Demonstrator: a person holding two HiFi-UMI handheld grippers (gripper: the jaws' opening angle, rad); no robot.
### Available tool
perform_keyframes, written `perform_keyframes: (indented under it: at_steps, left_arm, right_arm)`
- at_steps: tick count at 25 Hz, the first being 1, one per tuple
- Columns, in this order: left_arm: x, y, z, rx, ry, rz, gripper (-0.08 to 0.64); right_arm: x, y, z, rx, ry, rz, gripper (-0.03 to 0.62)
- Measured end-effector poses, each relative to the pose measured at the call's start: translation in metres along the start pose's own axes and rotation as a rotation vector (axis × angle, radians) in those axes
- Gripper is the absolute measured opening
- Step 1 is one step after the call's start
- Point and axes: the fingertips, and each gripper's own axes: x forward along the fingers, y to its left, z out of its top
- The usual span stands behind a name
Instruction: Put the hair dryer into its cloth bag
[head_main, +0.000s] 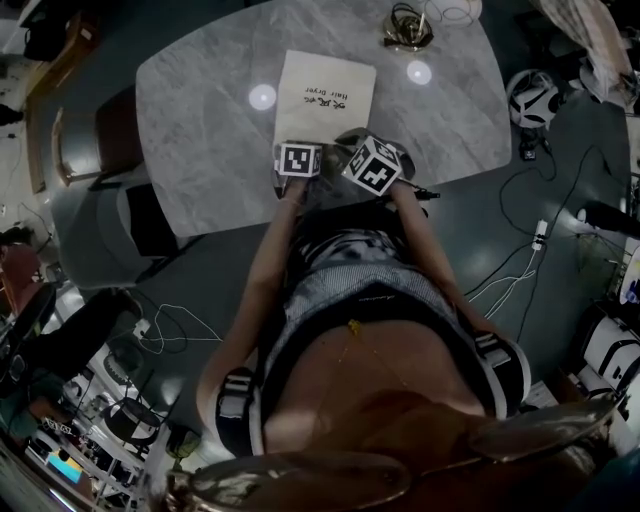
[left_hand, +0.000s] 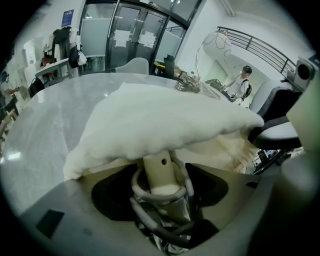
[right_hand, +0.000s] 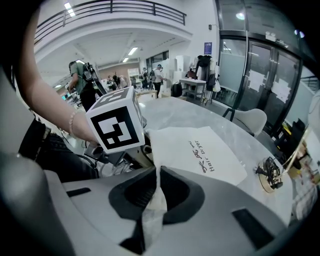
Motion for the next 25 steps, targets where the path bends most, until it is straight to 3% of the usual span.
perform_keyframes:
  at_steps: [4,15,25]
  left_arm:
    - [-0.006,-0.018,0.005,-0.001,-0.062,-0.101,0.309]
    - [-0.074,-0.019,0.003,-0.054,-0.250,-0.106,0.335]
    - [-0.080,-0.018,-0.047,-0.127,-0.182,-0.066,0.360]
  right_arm:
    - [-0.001,-0.002,-0.001,0.014,-0.009,-0.006,0.077]
    - [-0.003,-0.007,-0.002,0.020,-0.020,0.007,0.077]
    - [-0.004,-0.007,-0.004,-0.005,-0.024,0.032,0.077]
